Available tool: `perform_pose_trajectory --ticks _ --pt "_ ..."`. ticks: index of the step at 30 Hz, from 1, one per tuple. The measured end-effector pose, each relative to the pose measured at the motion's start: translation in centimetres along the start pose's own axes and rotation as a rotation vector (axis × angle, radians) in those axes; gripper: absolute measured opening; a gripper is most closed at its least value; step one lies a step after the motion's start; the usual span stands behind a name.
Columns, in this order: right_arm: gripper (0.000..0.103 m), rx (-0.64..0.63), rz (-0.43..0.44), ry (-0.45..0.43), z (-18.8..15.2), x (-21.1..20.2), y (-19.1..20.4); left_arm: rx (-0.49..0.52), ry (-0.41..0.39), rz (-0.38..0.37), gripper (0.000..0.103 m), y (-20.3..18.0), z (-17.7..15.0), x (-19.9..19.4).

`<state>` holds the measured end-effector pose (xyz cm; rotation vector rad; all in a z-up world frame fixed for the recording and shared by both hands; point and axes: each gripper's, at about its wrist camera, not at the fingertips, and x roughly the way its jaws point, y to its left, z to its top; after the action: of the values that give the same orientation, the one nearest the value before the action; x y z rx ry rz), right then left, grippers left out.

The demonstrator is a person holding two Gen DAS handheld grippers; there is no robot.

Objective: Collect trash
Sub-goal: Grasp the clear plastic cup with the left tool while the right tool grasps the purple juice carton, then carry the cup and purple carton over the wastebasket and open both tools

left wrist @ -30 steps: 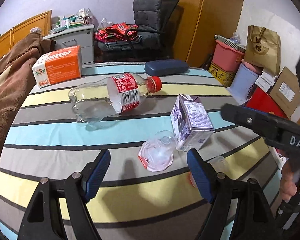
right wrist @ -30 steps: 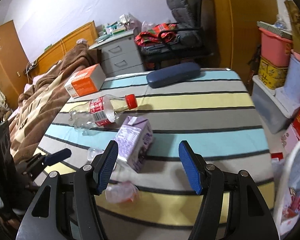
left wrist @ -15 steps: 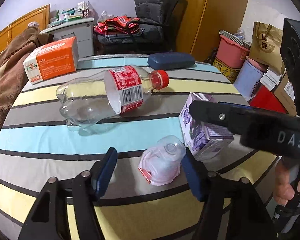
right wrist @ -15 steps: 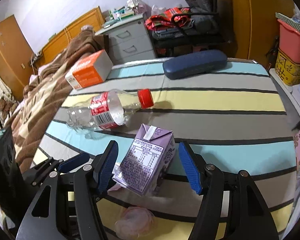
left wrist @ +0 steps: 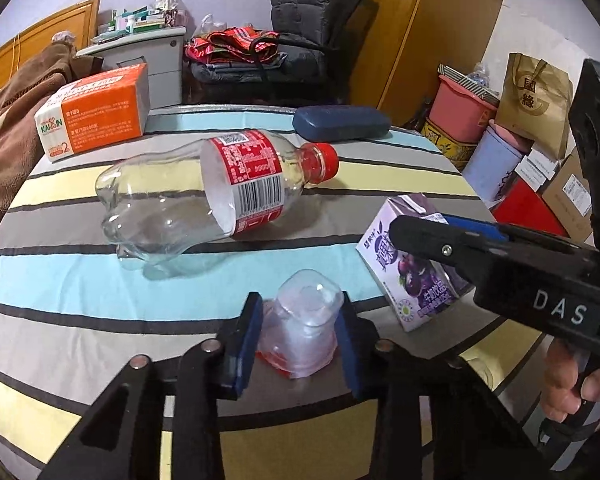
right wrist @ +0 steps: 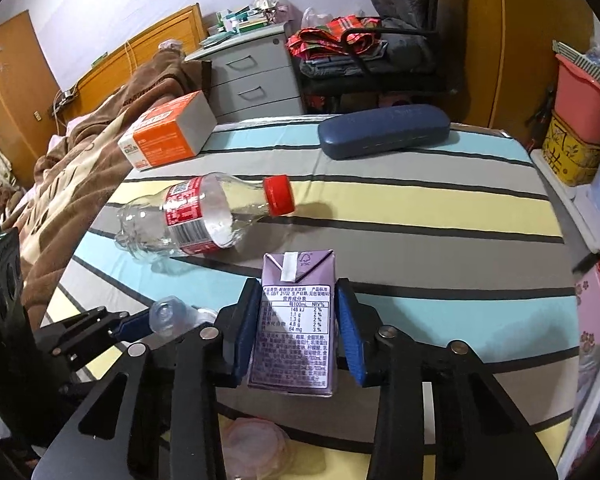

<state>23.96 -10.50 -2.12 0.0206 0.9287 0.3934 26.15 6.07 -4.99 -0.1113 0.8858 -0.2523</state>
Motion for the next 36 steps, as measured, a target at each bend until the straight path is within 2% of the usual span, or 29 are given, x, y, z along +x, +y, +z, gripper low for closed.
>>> perform_pose_trajectory --ticks 6,17,36 --pt "0.038 -0.014 -0.028 -0.024 -0.2 -0.5 -0.1 -0.002 -0.024 0.004 0.035 0.0 -0.1 -0.7" --pt "0.038 0.029 -0.026 -0.088 -0.8 -2.9 -1.1 0.028 -0.067 0.004 0.035 -1.6 -0.2 -2.9" --pt "0.038 0.125 -0.087 -0.213 -4.0 -9.2 -5.0 0.155 -0.152 -0.064 0.035 -9.7 -0.5 -7.3"
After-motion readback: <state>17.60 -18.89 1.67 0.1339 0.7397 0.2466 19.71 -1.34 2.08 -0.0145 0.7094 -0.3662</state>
